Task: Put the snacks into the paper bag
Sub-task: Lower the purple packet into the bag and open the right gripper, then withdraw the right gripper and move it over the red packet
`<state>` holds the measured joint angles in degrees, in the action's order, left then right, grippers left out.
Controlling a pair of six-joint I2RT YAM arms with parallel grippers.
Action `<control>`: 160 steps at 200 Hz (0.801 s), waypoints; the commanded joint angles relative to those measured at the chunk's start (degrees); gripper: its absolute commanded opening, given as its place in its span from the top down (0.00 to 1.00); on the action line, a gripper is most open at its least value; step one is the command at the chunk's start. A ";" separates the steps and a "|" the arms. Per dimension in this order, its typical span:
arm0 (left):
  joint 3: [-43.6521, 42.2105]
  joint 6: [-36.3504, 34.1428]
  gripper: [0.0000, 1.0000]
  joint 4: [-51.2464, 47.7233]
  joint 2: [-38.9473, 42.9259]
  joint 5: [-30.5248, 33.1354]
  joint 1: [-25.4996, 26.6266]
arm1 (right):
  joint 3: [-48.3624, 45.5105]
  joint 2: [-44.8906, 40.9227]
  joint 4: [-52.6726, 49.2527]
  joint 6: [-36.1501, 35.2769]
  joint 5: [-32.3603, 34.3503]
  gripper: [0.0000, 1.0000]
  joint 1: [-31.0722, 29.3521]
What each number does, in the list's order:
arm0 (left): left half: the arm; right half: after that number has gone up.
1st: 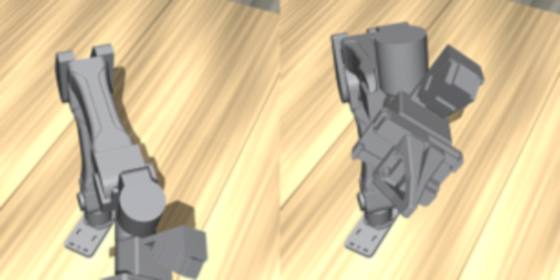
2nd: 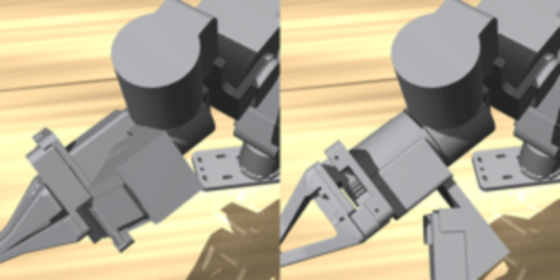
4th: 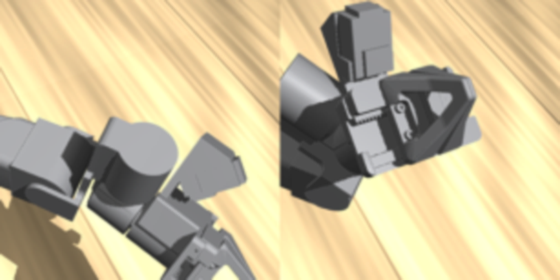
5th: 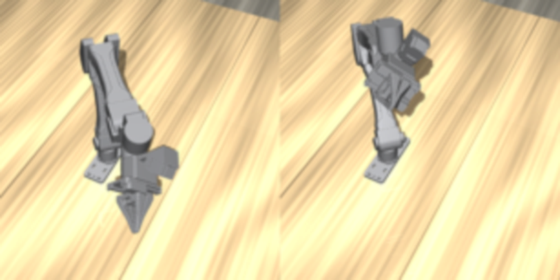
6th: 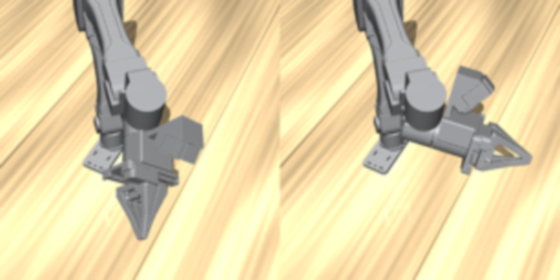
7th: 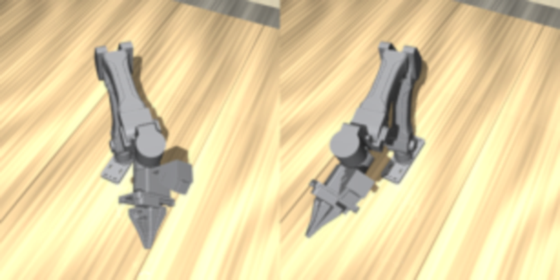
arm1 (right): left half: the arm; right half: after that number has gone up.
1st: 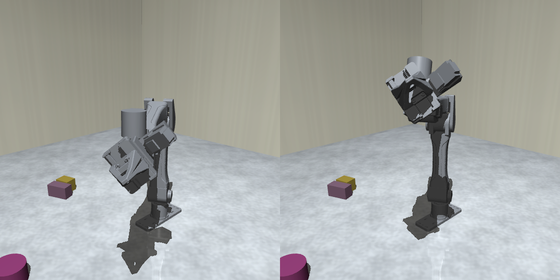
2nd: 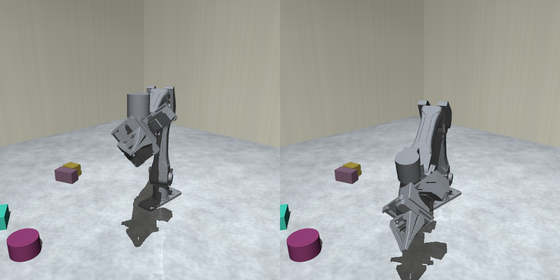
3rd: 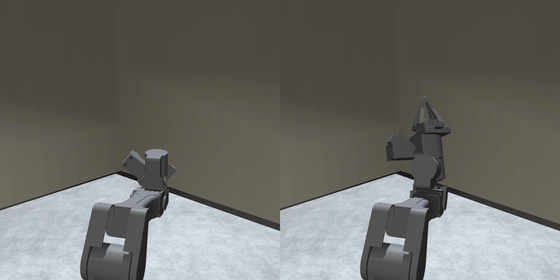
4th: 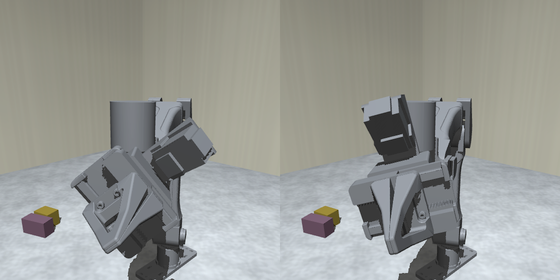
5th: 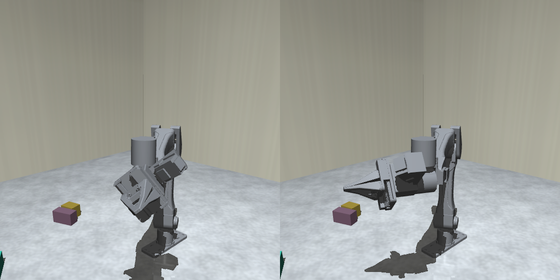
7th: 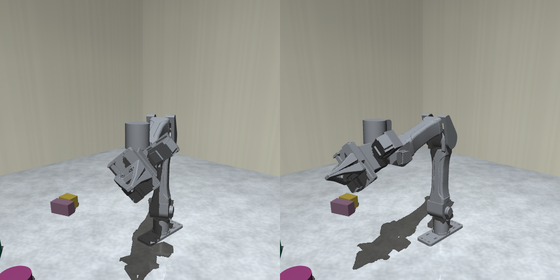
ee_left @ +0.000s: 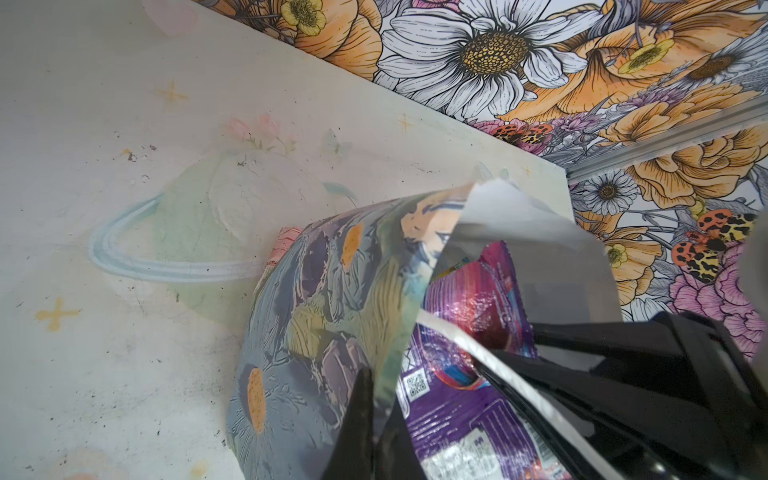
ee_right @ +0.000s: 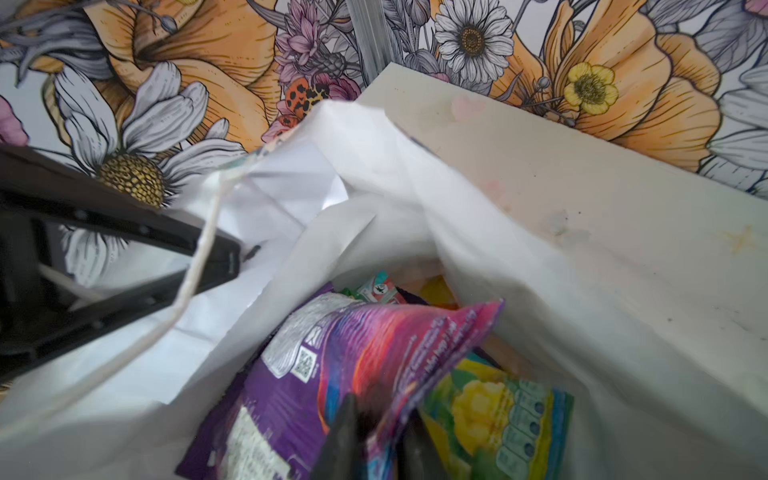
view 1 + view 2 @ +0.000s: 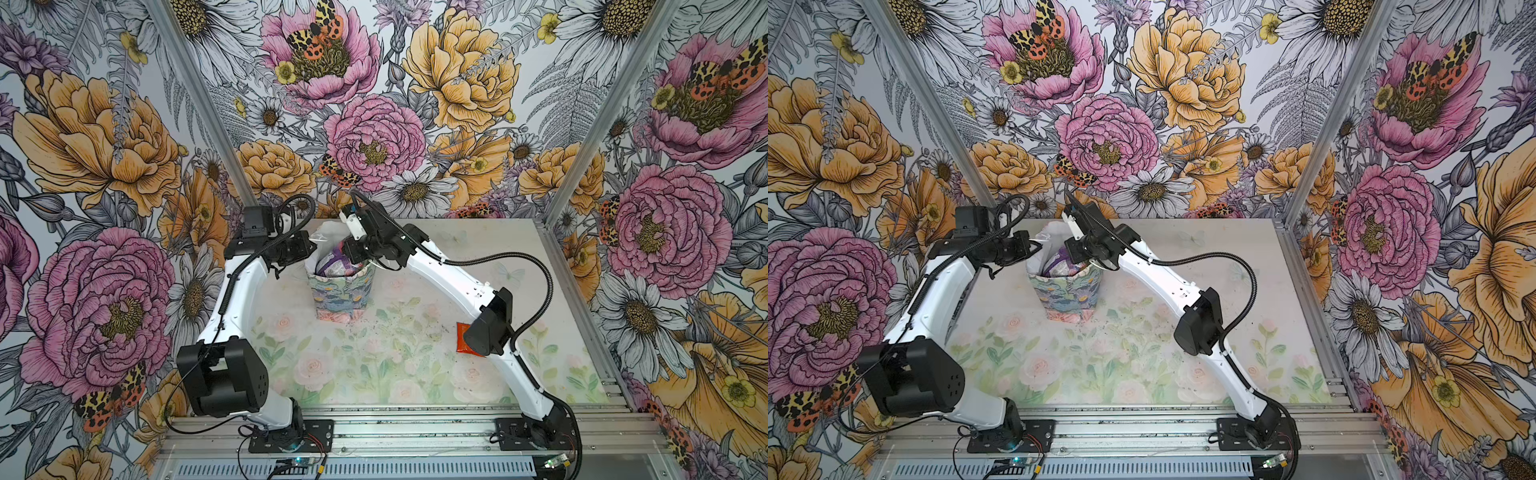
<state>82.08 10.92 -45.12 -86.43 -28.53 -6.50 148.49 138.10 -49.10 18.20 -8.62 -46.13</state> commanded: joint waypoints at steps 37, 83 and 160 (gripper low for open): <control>0.86 -0.50 1.00 -0.56 1.44 -1.71 -0.27 | 7.12 -5.68 -0.82 -1.80 0.27 0.39 0.36; 0.75 -0.39 1.00 -0.58 1.27 -1.69 -0.30 | 9.73 -10.17 -0.82 -3.10 1.36 0.21 0.37; 0.88 -0.40 1.00 -0.52 1.40 -1.74 -0.35 | -12.97 -26.05 0.44 -3.37 6.36 0.09 5.20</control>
<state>82.08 10.92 -45.15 -86.43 -28.56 -6.50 144.81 117.23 -49.45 15.31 -5.56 -41.82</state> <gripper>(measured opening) 0.043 0.901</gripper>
